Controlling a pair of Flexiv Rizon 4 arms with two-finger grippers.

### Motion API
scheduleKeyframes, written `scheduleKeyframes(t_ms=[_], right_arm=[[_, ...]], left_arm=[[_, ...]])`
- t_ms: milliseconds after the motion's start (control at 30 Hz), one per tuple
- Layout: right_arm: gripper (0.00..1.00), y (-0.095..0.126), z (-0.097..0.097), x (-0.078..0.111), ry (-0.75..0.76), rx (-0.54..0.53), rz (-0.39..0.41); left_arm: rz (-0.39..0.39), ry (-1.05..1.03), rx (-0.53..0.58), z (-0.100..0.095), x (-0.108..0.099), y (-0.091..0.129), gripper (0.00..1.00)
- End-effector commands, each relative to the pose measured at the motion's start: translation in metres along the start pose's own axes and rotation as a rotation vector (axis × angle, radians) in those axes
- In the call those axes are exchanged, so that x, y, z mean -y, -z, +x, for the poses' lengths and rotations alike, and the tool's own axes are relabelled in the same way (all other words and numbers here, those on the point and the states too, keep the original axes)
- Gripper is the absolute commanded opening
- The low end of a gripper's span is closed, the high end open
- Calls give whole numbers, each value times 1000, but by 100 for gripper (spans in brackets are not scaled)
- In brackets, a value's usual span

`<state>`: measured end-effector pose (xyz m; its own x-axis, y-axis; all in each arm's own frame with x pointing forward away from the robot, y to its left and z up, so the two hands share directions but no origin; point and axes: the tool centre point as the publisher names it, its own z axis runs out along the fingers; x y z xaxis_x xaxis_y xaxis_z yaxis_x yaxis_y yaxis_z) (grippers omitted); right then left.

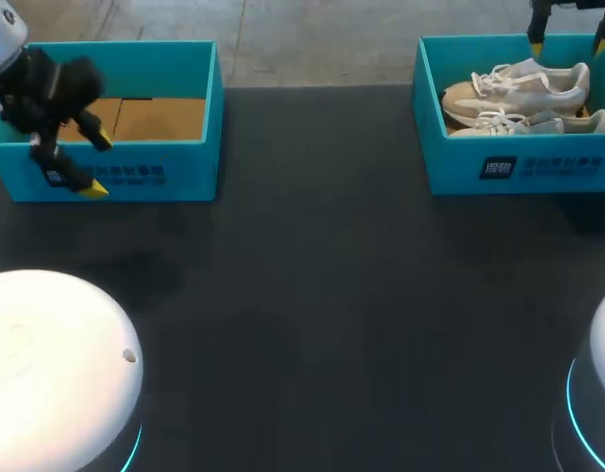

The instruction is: Take the shoe out of the shoebox, open the shoe tongue, remove and reinsert the insole, then place the shoe into the shoebox

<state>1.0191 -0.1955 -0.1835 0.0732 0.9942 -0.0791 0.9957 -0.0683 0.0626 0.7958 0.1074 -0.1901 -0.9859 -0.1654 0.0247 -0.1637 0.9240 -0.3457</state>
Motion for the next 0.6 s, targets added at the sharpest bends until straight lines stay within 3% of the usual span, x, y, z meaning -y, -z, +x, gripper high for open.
scheduleKeyframes(t_ms=[33, 600], right_arm=[[100, -6, 1, 14, -23, -26, 22], [100, -6, 1, 14, -23, -26, 22]], left_arm=[[-33, 28, 100, 9, -12, 19, 100], [-33, 28, 100, 9, -12, 19, 100]])
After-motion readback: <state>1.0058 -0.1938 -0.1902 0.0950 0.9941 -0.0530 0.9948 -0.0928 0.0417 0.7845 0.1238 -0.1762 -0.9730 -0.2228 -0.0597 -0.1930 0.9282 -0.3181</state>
